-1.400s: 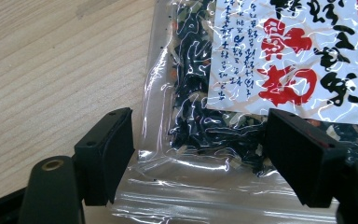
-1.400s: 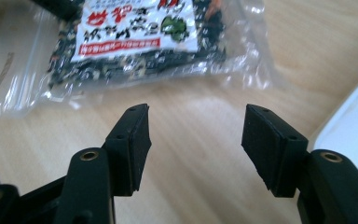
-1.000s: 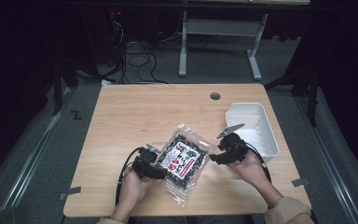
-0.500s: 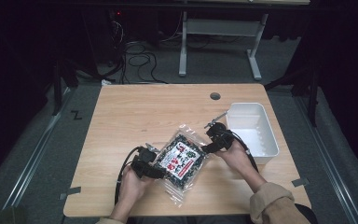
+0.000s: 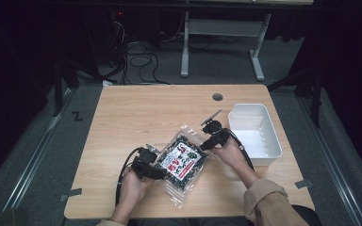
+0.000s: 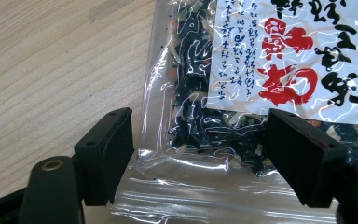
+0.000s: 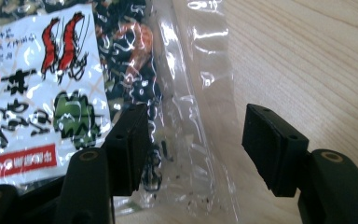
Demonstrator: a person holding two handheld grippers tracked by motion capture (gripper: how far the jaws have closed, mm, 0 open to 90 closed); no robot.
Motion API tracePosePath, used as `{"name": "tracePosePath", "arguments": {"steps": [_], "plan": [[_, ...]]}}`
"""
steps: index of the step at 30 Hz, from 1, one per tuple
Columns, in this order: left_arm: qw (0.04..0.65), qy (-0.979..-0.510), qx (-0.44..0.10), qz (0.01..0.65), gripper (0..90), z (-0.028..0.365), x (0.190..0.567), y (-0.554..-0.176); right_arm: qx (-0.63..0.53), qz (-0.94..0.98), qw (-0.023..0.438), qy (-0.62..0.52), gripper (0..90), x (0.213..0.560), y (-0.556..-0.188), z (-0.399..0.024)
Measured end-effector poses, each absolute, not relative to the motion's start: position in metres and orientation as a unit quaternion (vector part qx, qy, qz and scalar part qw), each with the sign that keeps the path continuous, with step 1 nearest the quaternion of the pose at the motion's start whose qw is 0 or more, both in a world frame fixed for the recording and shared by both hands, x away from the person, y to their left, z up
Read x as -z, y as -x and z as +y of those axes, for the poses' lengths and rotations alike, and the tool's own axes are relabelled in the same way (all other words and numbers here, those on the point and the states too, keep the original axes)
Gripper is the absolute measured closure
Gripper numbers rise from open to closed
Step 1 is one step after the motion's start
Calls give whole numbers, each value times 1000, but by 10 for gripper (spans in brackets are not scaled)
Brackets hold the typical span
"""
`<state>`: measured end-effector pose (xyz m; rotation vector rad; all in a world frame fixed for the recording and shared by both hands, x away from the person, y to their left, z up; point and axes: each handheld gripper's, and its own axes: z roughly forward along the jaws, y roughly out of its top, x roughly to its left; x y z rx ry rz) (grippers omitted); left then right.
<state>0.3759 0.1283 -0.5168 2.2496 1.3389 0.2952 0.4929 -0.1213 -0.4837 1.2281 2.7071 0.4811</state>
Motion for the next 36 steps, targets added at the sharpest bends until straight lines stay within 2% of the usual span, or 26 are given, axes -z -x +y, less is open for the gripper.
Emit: {"name": "tracePosePath", "arguments": {"steps": [9,17,27,36], "plan": [[251,-826,-109,492,247,129,517,-376,-140,895,57,-420,420,496,-503,-117],[249,-823,-120,496,243,130,516,-376,-121,896,31,-426,420,498,-504,-119],[225,-820,-159,502,247,132,513,-375,-104,898,10,-427,443,499,-495,-115],[234,-808,-140,522,247,139,515,-378,-108,903,-4,-415,500,499,-489,-115]]}}
